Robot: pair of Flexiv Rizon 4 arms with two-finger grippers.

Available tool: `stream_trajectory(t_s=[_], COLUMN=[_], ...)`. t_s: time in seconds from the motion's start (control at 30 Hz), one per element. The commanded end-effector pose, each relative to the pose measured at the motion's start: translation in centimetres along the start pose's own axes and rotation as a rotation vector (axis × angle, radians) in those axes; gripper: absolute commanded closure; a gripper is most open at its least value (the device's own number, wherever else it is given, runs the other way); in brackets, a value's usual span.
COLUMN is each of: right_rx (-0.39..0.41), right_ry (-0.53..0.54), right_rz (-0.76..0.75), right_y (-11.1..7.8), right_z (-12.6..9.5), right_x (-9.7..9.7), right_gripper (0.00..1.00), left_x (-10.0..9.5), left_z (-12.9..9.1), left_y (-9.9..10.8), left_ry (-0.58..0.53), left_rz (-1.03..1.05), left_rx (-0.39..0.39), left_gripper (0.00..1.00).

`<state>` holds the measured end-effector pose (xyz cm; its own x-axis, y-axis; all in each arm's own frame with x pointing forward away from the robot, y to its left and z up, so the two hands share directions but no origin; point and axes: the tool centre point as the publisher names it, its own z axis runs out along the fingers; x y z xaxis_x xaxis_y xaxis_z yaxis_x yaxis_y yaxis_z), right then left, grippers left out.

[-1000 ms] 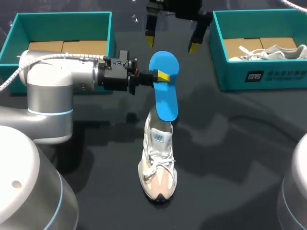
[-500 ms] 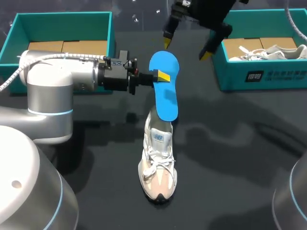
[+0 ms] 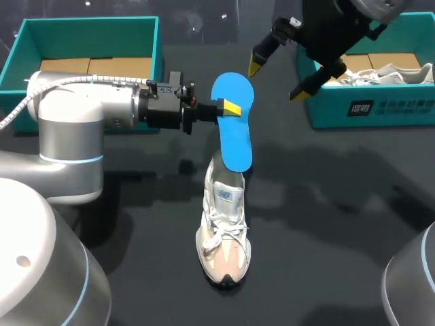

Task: Take the shoe out of the shoebox, open the shoe tongue, remove and reinsert the insole, then place the shoe into the shoebox

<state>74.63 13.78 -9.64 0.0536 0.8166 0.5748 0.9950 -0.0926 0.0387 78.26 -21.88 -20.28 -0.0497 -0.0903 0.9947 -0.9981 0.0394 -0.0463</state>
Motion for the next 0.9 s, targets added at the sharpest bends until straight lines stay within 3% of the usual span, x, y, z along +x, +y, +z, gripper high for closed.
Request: stream_trajectory(t_s=[0.03,0.37,0.9], right_rx=[-0.012,-0.017,-0.006], right_ry=[0.438,0.580,0.691], right_rz=[-0.006,-0.015,0.006], right_y=[-0.4,-0.7,-1.1], right_z=[0.7,2.1,3.9], right_x=[-1.0,-1.7,-2.4], right_gripper=[0.00,0.00,0.00], left_x=[0.0,0.0,0.0], left_z=[0.1,0.1,0.1], left_y=[0.0,0.0,0.0], left_ry=[-0.002,-0.002,-0.002], left_rz=[0.000,0.000,0.000], left_rx=[-0.001,-0.001,-0.001], left_gripper=[1.00,1.00,1.00])
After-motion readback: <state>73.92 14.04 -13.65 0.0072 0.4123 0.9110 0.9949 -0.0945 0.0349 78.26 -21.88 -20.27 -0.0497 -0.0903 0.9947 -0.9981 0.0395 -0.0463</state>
